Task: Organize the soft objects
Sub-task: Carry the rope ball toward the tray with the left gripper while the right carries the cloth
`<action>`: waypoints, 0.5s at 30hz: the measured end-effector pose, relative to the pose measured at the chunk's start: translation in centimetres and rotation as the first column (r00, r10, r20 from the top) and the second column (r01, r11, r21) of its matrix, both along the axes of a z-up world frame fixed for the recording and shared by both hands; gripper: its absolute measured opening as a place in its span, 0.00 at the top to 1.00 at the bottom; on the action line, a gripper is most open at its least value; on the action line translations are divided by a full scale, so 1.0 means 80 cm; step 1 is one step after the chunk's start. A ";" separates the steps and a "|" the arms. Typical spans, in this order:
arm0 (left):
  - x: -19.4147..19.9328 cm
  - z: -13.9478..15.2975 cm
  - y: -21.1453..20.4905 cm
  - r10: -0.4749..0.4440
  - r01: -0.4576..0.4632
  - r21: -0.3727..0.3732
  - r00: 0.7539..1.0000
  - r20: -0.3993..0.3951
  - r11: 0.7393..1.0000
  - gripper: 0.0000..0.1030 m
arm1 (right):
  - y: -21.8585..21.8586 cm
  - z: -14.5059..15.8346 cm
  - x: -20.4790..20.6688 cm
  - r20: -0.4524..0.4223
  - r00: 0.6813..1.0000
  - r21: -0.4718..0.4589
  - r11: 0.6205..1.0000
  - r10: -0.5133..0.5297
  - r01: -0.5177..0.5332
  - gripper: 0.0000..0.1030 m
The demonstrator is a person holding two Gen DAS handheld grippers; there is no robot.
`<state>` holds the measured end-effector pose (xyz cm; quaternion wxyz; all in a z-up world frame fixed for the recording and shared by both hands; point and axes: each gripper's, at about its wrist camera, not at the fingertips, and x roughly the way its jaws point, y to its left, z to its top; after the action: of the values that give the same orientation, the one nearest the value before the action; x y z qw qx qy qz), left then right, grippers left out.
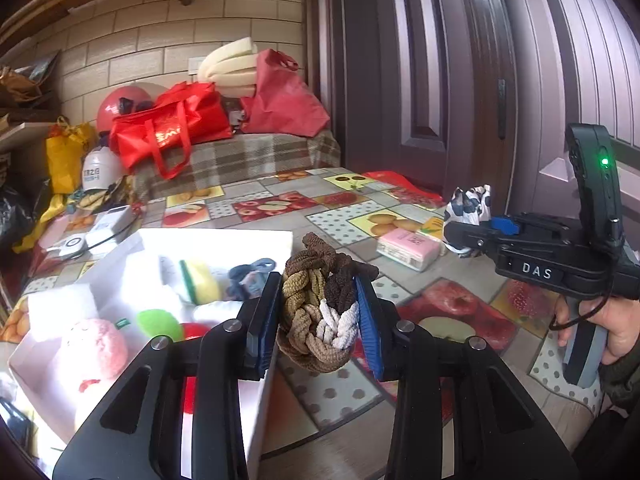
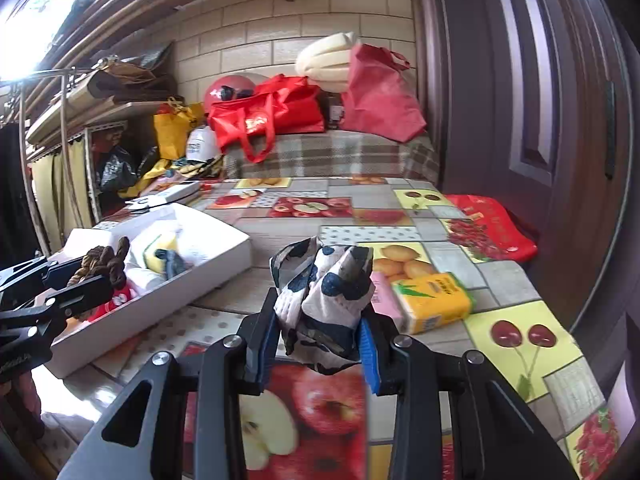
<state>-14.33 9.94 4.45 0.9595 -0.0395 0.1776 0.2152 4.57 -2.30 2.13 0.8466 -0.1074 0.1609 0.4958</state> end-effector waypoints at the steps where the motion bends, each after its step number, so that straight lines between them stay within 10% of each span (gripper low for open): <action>1: -0.004 0.000 0.003 0.012 -0.012 -0.002 1.000 0.003 1.000 0.66 | 0.003 0.000 -0.005 -0.002 1.000 0.004 1.000 0.007 -0.007 0.65; 15: -0.056 -0.003 0.044 0.159 -0.159 -0.010 0.987 0.015 0.987 0.66 | 0.043 -0.008 -0.042 -0.030 0.991 -0.021 0.991 0.129 -0.129 0.65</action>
<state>-18.83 13.49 4.24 0.9404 -0.0594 0.1673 0.2900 1.21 1.12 1.49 0.8091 -0.1201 0.1714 0.5492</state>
